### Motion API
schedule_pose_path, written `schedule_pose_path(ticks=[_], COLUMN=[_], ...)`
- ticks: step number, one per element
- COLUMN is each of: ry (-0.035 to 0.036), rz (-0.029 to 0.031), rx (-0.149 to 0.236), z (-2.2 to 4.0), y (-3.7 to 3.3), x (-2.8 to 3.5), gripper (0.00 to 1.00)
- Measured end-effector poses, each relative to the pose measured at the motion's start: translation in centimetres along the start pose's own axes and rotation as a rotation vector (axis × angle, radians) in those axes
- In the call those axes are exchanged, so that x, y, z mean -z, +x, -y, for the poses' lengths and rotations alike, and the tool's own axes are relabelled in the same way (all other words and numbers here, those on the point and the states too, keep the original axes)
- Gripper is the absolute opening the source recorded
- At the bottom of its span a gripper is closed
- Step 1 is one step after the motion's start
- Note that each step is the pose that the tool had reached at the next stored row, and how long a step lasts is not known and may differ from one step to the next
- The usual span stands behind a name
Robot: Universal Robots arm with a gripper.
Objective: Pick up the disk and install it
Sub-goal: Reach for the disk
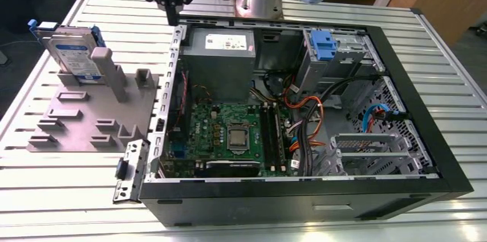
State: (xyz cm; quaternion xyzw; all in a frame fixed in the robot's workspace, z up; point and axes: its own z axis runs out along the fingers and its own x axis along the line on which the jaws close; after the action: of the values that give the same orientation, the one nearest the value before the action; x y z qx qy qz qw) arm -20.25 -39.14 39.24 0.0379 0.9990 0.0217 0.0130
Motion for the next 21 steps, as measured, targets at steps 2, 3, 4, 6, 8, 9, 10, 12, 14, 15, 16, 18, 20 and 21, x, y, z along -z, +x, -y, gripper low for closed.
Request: schedule_pose_path(ticks=[2, 3, 4, 6, 8, 9, 10, 12, 14, 15, 16, 18, 20, 21], ry=[0.0, 0.0, 0.0001, 0.0, 0.0, 0.0, 0.0, 0.0, 0.0, -0.0001, -0.0001, 0.0, 0.0, 0.0], rz=[0.0, 0.0, 0.0, 0.0, 0.0001, 0.0001, 0.0001, 0.0, 0.0, 0.0001, 0.0001, 0.0, 0.0, 0.0], rx=[0.0, 0.0, 0.0, 0.0, 0.0, 0.0, 0.0, 0.0, 0.0, 0.0, 0.0, 0.0, 0.0, 0.0], z=[0.0, 0.01, 0.01, 0.01, 0.01, 0.01, 0.02, 0.02, 0.03, 0.04, 0.04, 0.04, 0.04, 0.05], y=[0.06, 0.07, 0.09, 0.09, 0.12, 0.15, 0.19, 0.3, 0.43, 0.48, 0.51, 0.58, 0.59, 0.61], x=[0.0, 0.0, 0.0, 0.0, 0.0, 0.0, 0.0, 0.01, 0.01, 0.0, 0.0, 0.01, 0.01, 0.01], gripper=[0.11, 0.11, 0.11, 0.11, 0.11, 0.11, 0.11, 0.11, 0.11, 0.11, 0.11, 0.11, 0.11, 0.11])
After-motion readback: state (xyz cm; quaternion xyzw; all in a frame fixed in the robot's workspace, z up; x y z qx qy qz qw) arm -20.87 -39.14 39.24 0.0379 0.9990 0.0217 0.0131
